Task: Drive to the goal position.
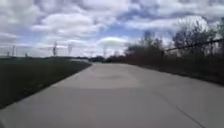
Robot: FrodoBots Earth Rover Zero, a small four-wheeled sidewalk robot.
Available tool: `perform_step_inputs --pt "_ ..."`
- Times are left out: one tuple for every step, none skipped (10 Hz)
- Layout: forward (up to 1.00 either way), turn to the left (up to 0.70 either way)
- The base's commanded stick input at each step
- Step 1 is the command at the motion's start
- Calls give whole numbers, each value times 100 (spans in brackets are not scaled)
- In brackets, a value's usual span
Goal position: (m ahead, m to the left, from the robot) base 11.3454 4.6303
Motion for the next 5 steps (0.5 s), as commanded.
perform_step_inputs --pt "91 0" --pt "91 0" --pt "90 0" --pt "90 0" --pt "90 0"
